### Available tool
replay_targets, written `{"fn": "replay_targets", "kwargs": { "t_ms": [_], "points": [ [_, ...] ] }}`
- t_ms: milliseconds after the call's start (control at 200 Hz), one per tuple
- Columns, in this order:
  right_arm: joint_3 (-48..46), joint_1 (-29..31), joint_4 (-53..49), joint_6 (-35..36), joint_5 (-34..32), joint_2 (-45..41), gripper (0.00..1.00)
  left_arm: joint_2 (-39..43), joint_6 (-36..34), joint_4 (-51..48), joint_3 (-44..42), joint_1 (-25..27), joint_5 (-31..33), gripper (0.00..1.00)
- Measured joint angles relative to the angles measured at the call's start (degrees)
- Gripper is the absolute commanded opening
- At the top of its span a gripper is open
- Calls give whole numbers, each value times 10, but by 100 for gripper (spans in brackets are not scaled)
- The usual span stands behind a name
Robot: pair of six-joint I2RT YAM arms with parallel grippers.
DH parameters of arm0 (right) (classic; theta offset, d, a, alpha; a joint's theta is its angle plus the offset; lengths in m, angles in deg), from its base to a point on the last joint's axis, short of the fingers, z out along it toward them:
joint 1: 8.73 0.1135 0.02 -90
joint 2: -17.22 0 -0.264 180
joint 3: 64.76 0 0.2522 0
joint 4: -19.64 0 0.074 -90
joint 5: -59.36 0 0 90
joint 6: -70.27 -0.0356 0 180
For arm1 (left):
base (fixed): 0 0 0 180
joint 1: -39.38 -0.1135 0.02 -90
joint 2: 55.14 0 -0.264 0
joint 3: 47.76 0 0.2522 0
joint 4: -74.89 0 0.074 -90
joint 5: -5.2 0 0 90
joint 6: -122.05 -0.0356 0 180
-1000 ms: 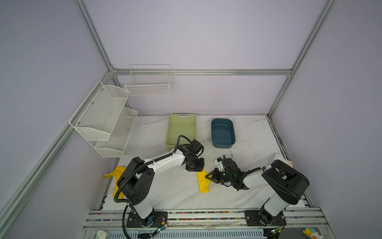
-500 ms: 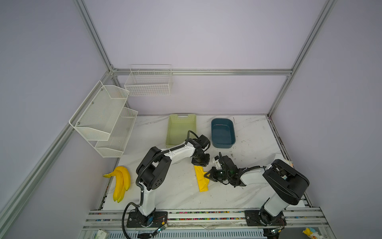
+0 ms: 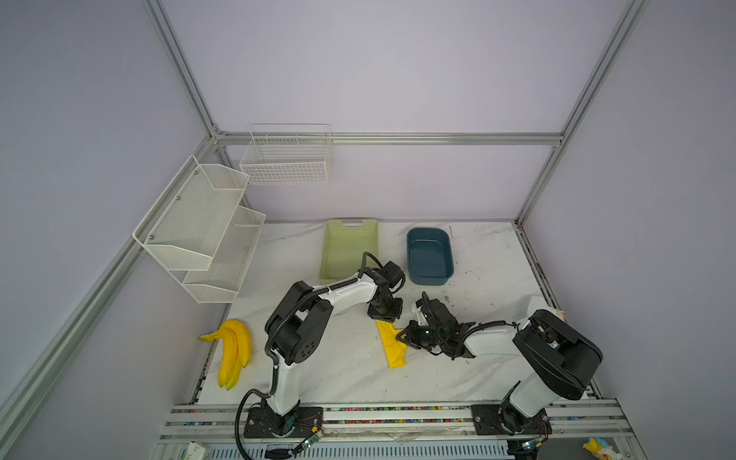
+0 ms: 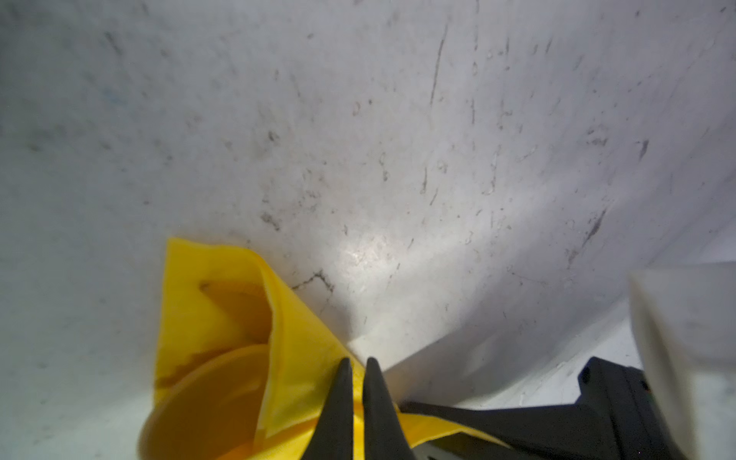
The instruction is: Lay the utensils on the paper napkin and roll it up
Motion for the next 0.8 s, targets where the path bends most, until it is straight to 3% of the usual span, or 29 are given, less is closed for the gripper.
{"fn": "replay_targets", "kwargs": {
  "t_ms": [800],
  "points": [
    [-19,0,-19,-19,-41,-33,5,0,-2,0,0,0,5,8]
  ]
}}
